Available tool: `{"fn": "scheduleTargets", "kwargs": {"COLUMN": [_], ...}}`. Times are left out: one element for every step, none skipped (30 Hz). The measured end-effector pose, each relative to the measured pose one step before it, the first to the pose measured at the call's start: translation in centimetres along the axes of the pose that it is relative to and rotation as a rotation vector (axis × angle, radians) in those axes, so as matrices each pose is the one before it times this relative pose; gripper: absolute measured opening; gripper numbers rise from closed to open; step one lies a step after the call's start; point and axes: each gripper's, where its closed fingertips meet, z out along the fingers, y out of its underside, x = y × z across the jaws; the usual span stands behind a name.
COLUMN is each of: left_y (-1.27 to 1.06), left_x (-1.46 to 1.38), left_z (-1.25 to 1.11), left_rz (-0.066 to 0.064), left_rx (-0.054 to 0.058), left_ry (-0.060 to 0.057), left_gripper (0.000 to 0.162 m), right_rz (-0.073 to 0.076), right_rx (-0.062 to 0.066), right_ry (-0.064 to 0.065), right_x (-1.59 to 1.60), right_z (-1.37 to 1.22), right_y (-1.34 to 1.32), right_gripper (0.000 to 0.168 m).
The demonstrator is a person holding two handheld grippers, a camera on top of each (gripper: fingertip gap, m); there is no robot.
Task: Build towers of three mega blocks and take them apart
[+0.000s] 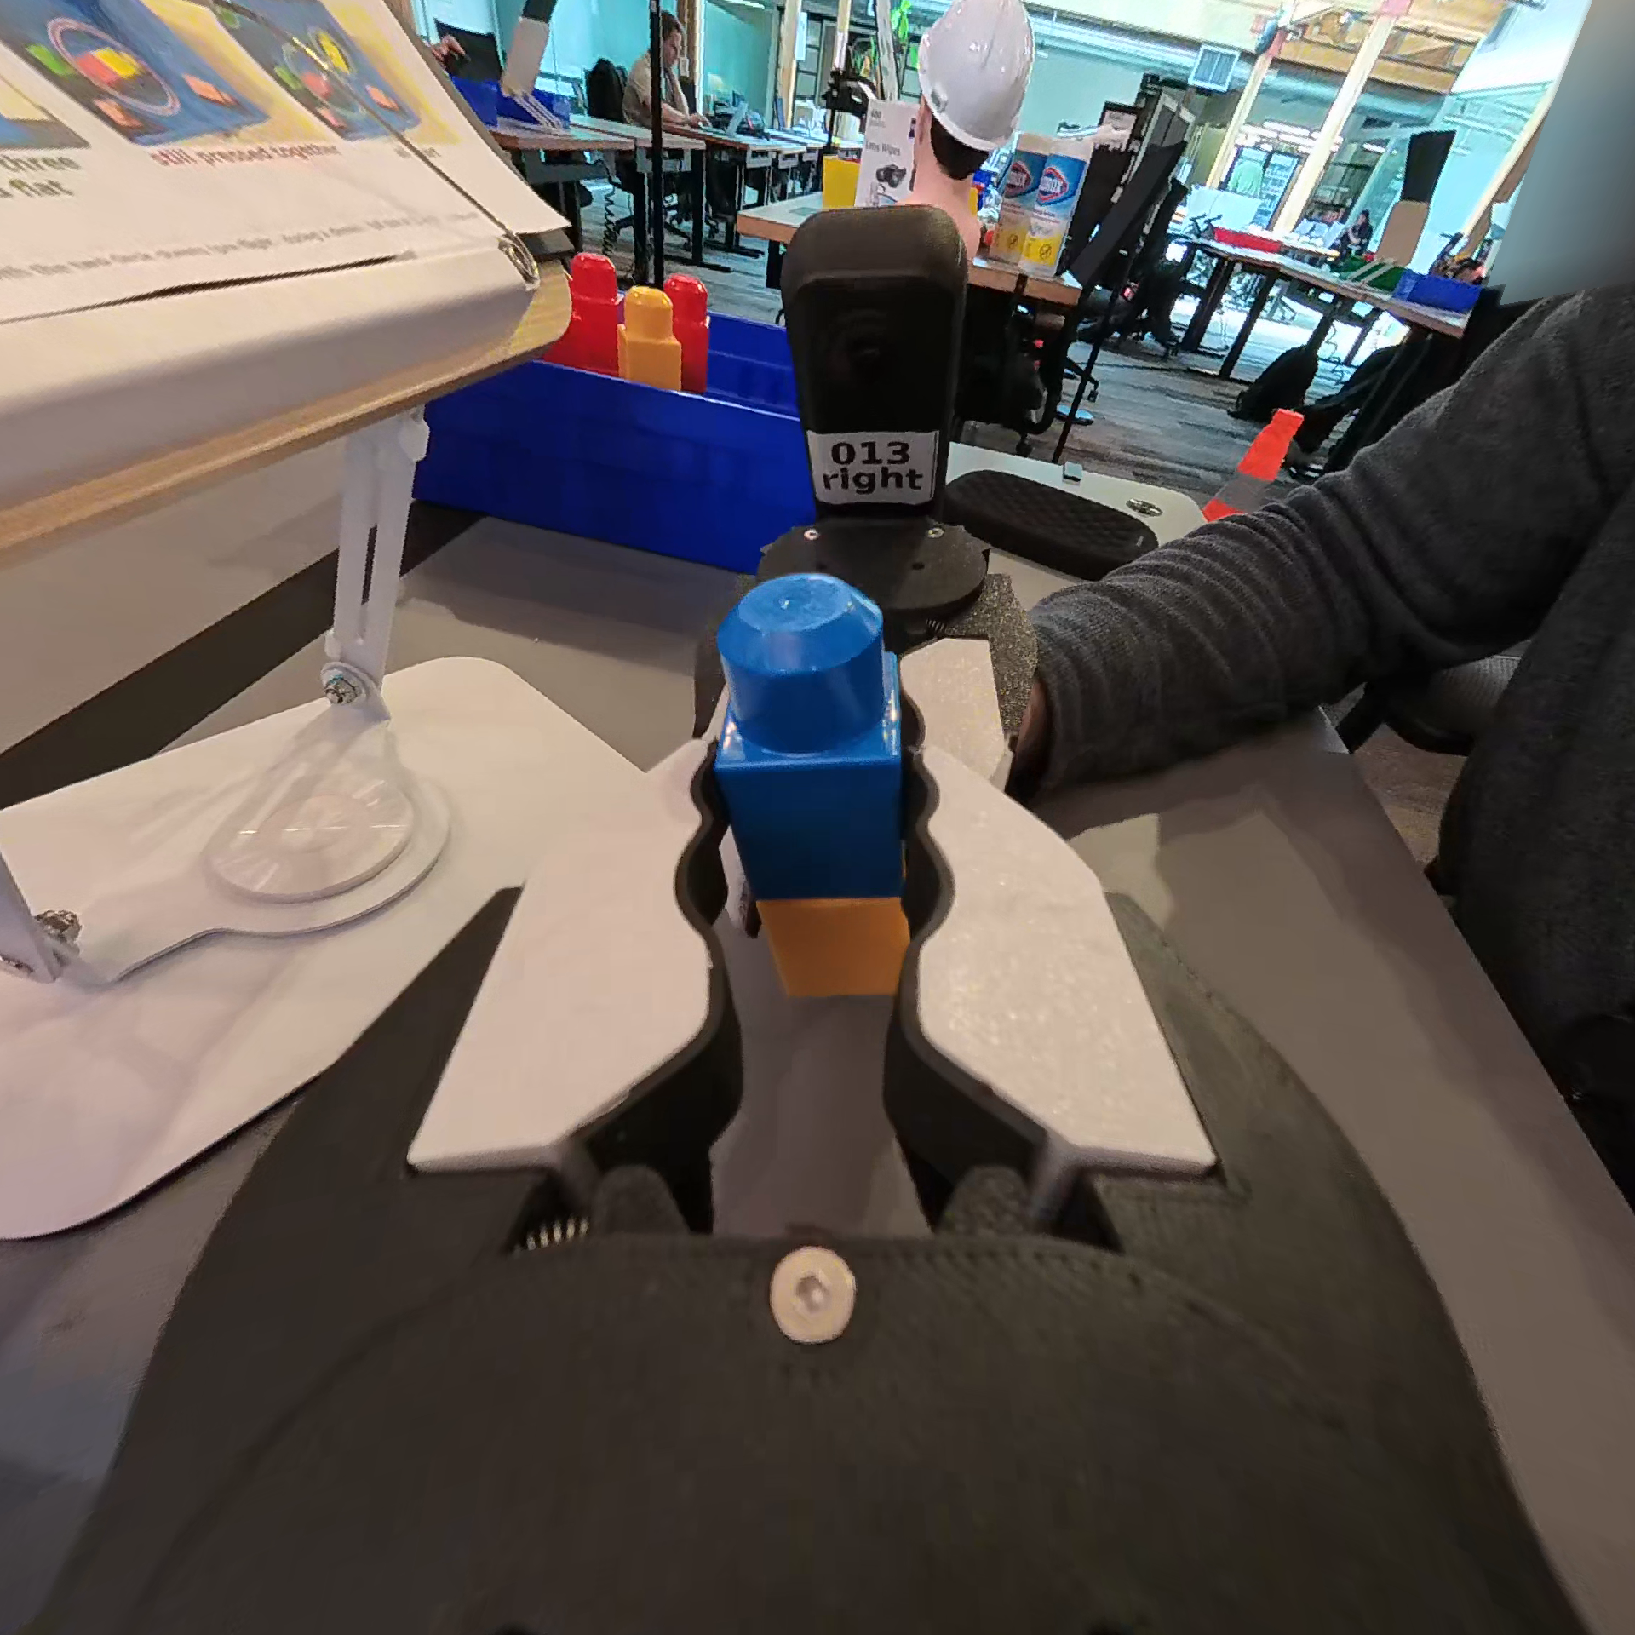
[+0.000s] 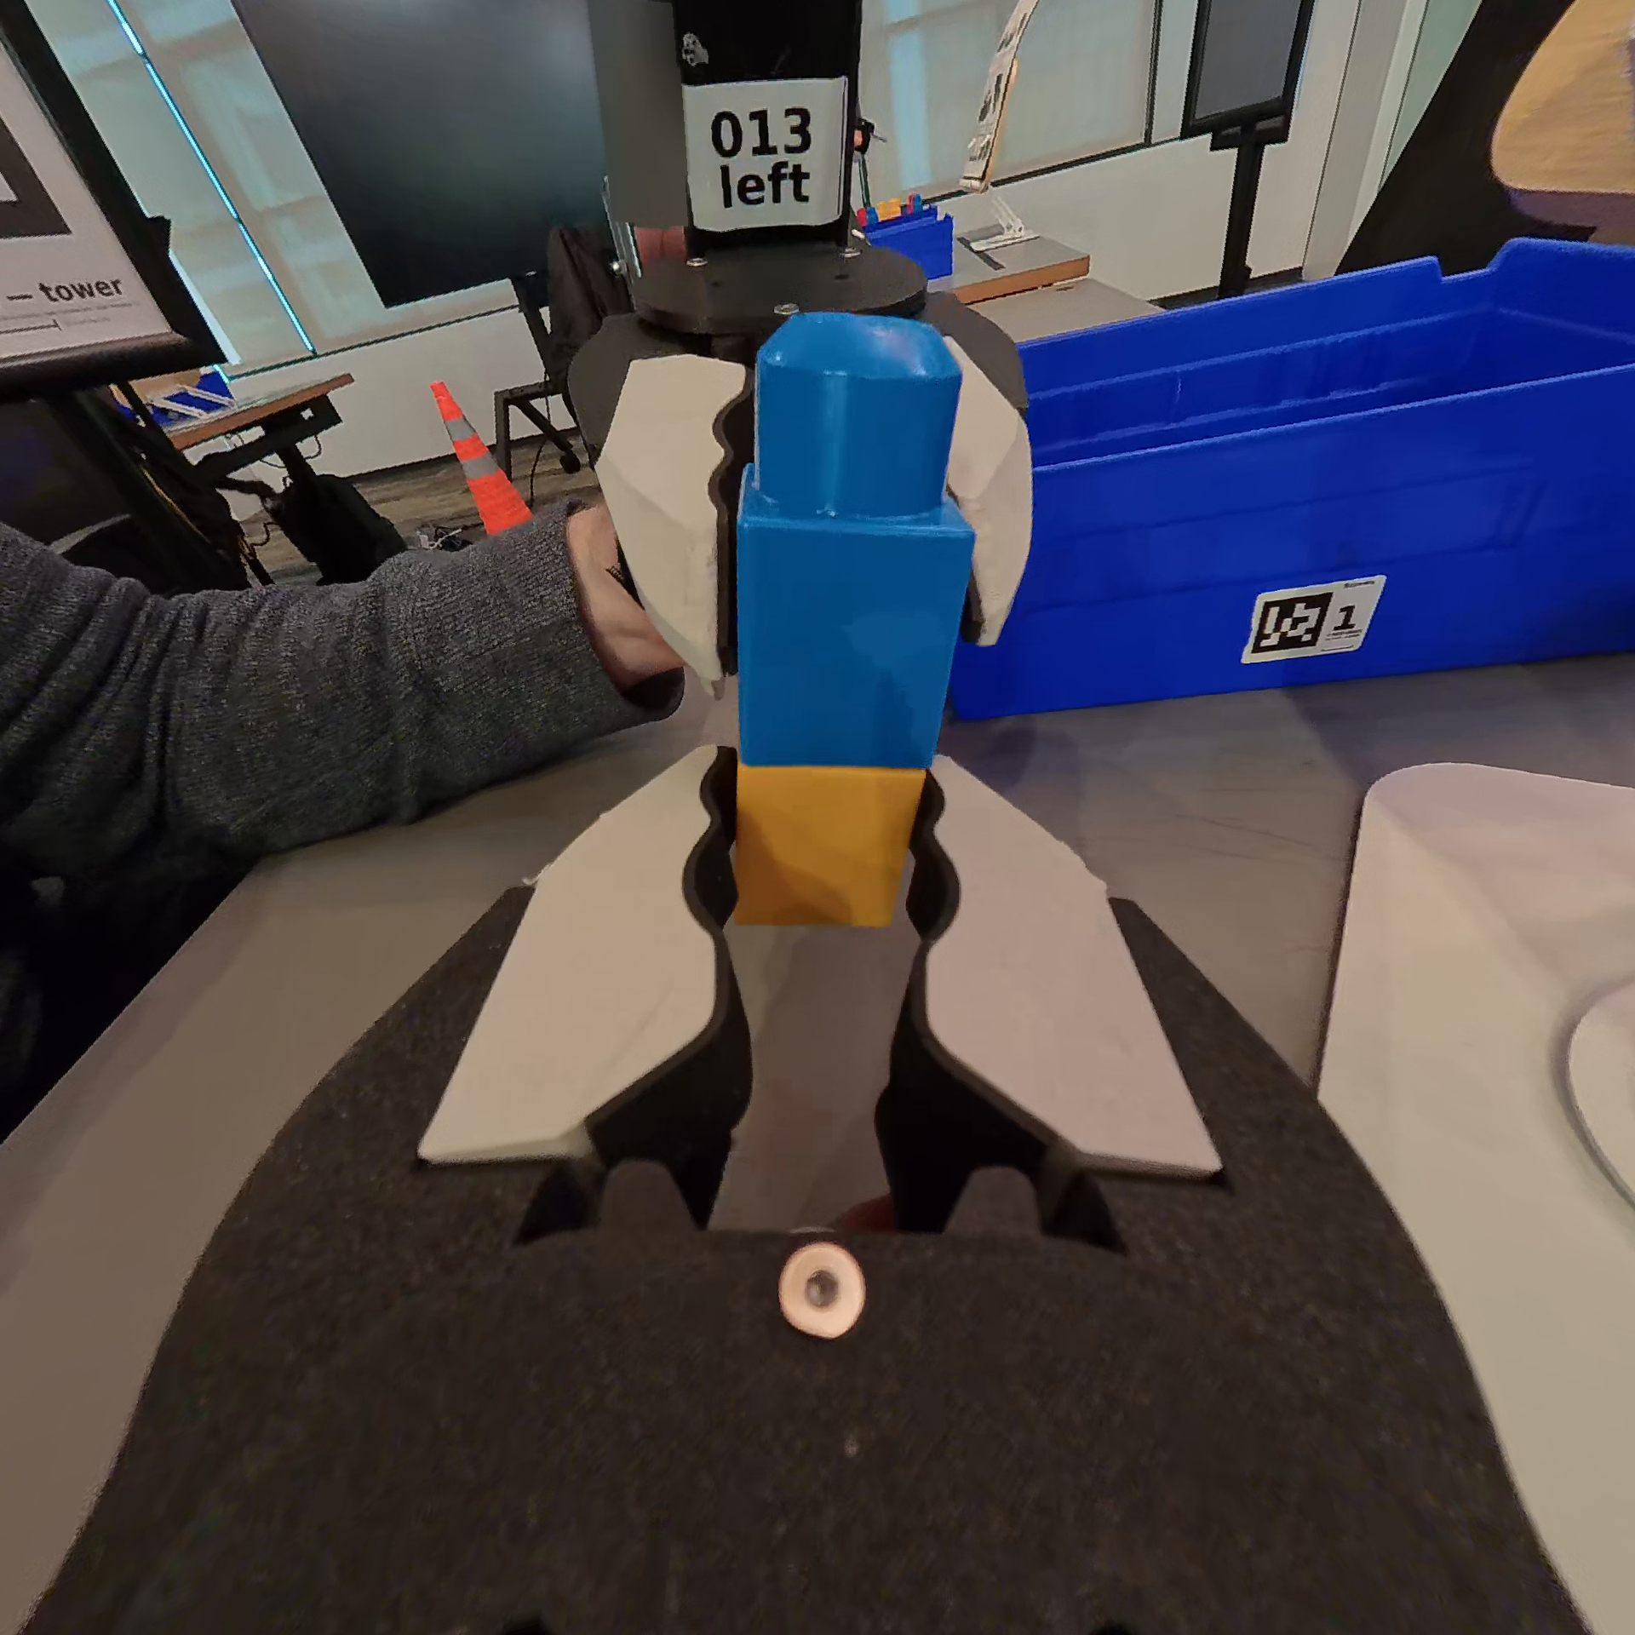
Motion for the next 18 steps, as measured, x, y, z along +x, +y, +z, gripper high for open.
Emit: {"fn": "scheduleTargets", "kwargs": {"left_y": [0.021, -0.025, -0.033, 0.062, 0.087, 0.053, 0.006, -0.043, -0.03, -0.027, -0.069, -0.068, -0.069, -0.114, -0.057, 0.021, 0.19, 0.355], "left_x": [0.021, -0.013, 0.039, -0.001, 0.023, 0.087, 0.013, 0.049, 0.028, -0.026, 0.013, 0.036, 0.037, 0.069, 0.023, -0.014, -0.048, -0.169], "left_z": [-0.004, 0.014, 0.031, -0.04, -0.065, -0.042, -0.012, 0.008, 0.002, -0.002, 0.009, 0.018, 0.01, 0.0, 0.012, -0.011, 0.034, 0.12], "left_rz": [0.0033, 0.0, -0.0023, -0.0058, -0.0022, 0.0021, -0.0013, -0.0018, 0.0009, 0.0017, -0.0034, -0.0019, 0.0007, 0.0023, -0.0004, -0.0025, -0.0005, 0.0005], "left_rx": [-0.0041, 0.0019, 0.0081, 0.0035, 0.0001, -0.0014, 0.0007, 0.0038, 0.0019, -0.0009, 0.0013, 0.0012, 0.0012, 0.005, 0.0011, -0.0026, -0.0118, -0.0178], "left_ry": [0.0009, -0.001, 0.0047, 0.0061, 0.0043, 0.0041, -0.0004, 0.002, 0.0017, -0.003, -0.0007, 0.0012, -0.0005, -0.0013, -0.0028, -0.0018, -0.0029, -0.0122], "left_gripper": [0.037, 0.037, 0.038, 0.038, 0.038, 0.038, 0.038, 0.038, 0.038, 0.037, 0.037, 0.037, 0.037, 0.037, 0.037, 0.037, 0.037, 0.037], "right_rz": [-0.0016, 0.0026, 0.0017, 0.0002, -0.0025, -0.0037, -0.0001, -0.0005, -0.0017, 0.0005, 0.0004, -0.0028, -0.0061, -0.0053, 0.0013, 0.0051, 0.0068, 0.0099], "right_rx": [-0.0005, 0.0035, 0.0025, -0.0013, -0.0016, -0.001, 0.001, 0.0028, 0.0014, 0.0017, 0.0027, 0.0015, 0.0043, 0.0071, 0.0047, 0.0032, 0.0091, 0.0121], "right_ry": [0.0012, -0.0013, -0.0034, -0.0008, -0.0002, -0.0012, -0.002, -0.0028, 0.0003, 0.0011, -0.0028, -0.0003, 0.0043, 0.0014, -0.0035, -0.005, 0.0025, -0.0015], "right_x": [-0.004, 0.005, -0.019, -0.013, -0.029, -0.054, -0.022, -0.037, -0.012, 0.023, -0.027, -0.034, -0.008, -0.037, -0.026, -0.005, 0.113, 0.087], "right_z": [0.003, -0.039, -0.038, 0.012, 0.012, 0.014, -0.013, -0.021, -0.003, -0.007, 0.001, 0.004, -0.004, -0.022, -0.034, -0.016, -0.071, -0.104], "right_y": [0.011, -0.034, -0.032, 0.024, 0.016, 0.013, -0.01, -0.03, -0.011, -0.021, -0.035, -0.019, -0.051, -0.087, -0.058, -0.045, -0.118, -0.152], "right_gripper": [0.036, 0.036, 0.036, 0.036, 0.036, 0.036, 0.036, 0.036, 0.036, 0.036, 0.036, 0.036, 0.036, 0.036, 0.036, 0.036, 0.037, 0.04]}}
